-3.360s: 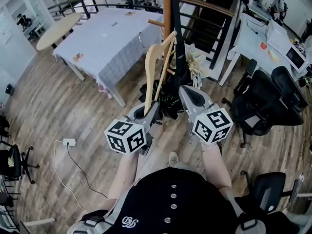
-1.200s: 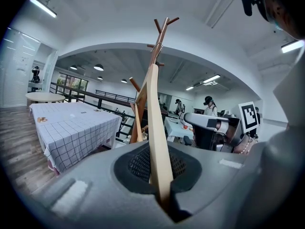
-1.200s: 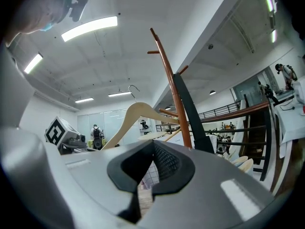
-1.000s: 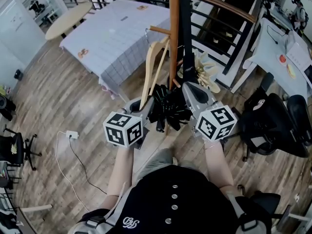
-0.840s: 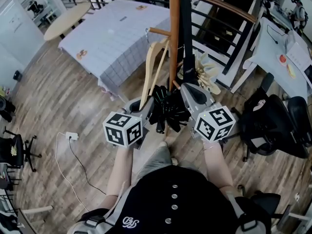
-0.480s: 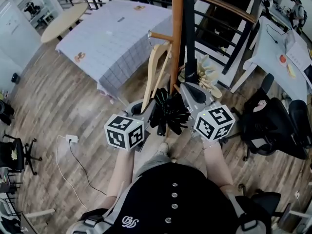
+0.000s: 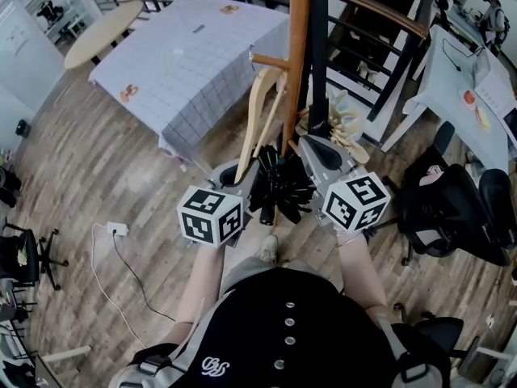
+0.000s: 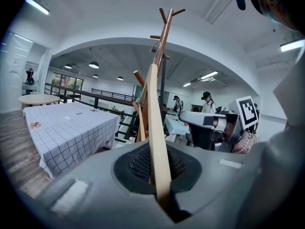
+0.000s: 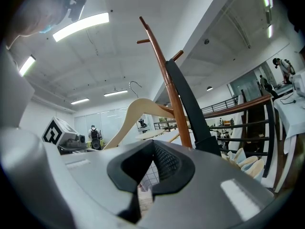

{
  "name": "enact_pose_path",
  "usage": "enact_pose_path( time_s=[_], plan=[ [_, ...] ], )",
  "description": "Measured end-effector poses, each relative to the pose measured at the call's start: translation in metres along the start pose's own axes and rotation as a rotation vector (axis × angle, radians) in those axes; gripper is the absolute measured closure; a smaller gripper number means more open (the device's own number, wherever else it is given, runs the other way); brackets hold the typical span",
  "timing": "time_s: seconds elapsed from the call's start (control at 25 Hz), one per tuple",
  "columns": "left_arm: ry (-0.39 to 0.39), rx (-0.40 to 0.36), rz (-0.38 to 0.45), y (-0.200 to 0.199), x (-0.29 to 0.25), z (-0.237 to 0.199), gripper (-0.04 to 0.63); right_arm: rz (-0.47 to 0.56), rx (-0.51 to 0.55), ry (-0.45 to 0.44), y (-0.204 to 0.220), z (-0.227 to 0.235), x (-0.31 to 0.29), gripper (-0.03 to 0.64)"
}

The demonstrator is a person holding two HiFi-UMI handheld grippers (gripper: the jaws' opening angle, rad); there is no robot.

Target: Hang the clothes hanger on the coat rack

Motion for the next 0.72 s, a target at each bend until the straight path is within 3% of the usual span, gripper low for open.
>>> enact_pose_path(
  time_s=[0.28, 0.72],
  plan=[
    [-0.048, -0.057, -0.007, 0.002, -0.005, -0.008, 0.595, -0.010, 0.005, 0.014, 0.000, 0.008, -0.003, 0.617],
    [-0.082, -0.086, 0.029, 0.006, 0.004, -0.008, 0.595, -0.019, 0.001, 0.017, 0.003, 0.009, -0.009, 0.617]
  ],
)
Point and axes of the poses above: the fingertips, and each gripper's own axes: x backward along the fingers, z to its right, y out of its underside, the point moved 9 cm from there along x, backward along the fingers, and after that the axes turned 12 degrees about z, right-handed, at the moved point
